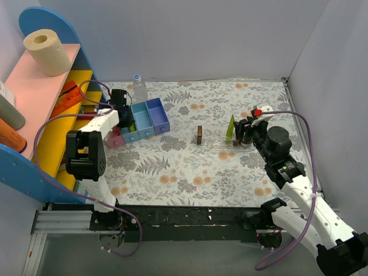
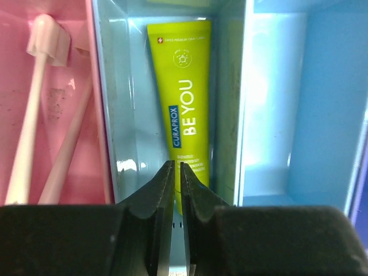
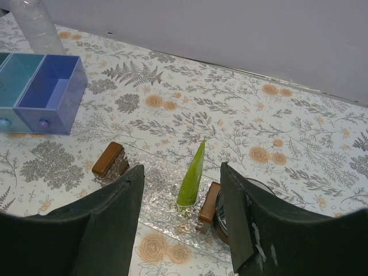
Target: Prepare toiletry sets of a toothbrush and toothpaste on the tray
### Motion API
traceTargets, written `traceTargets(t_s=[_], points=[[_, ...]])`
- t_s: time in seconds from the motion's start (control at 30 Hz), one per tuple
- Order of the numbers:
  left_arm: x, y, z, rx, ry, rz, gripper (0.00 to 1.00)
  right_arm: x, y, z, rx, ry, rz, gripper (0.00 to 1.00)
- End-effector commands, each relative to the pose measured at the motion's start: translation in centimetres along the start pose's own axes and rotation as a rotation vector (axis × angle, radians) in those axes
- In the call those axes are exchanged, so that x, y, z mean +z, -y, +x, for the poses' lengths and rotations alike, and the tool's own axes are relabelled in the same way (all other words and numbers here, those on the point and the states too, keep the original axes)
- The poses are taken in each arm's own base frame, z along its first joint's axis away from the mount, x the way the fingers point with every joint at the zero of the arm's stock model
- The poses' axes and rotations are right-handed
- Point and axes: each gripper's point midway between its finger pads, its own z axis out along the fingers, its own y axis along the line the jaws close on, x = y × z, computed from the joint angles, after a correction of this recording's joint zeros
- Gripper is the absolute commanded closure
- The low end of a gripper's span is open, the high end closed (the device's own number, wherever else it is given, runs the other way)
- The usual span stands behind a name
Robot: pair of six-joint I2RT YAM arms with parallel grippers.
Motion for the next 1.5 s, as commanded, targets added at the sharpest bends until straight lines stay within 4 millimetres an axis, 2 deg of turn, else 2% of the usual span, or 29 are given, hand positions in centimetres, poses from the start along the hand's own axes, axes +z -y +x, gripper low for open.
traceTargets(t_s=[0.0,0.17,0.43,0.73,1.03,1.17,1.3,1.33,1.47], points=[[-4.3,0.0,-3.3,-0.019,0.123,0.021,0.92,0.2,-0.2,-1.4,0.014,0.052,-0.012,0.37],[-5.1,0.1,-3.5,-0.007,0.145,0.04,0.92,0.2,-0.3,-1.4,0.022,0.052,-0.017,0.37],[-2.1,0.2,-1.3,-0.001,0.049,0.032,0.78,0.1,-0.4,-1.5,0.023,0.052,-0.022,0.37],[-0.1,-0.1,0.0,0.004,0.002,0.001,0.65,-0.2,-0.1,-1.6,0.021,0.053,-0.009,0.38],[1.9,-0.8,2.5,0.015,-0.062,-0.032,0.6,-0.2,-0.2,-1.6,0.024,0.053,-0.014,0.37],[2.4,-1.0,3.6,0.02,-0.084,-0.037,0.62,-0.4,-0.2,-1.7,0.024,0.061,-0.012,0.37],[2.0,-0.8,3.3,0.014,-0.063,-0.024,0.73,-0.5,-0.1,-1.7,0.024,0.059,-0.006,0.37],[1.9,-0.7,3.1,0.016,-0.057,-0.019,0.79,-0.5,-0.1,-1.7,0.024,0.059,-0.006,0.37],[0.3,-0.2,1.3,0.005,0.001,0.008,0.91,-0.4,-0.2,-1.7,0.024,0.059,-0.014,0.37]])
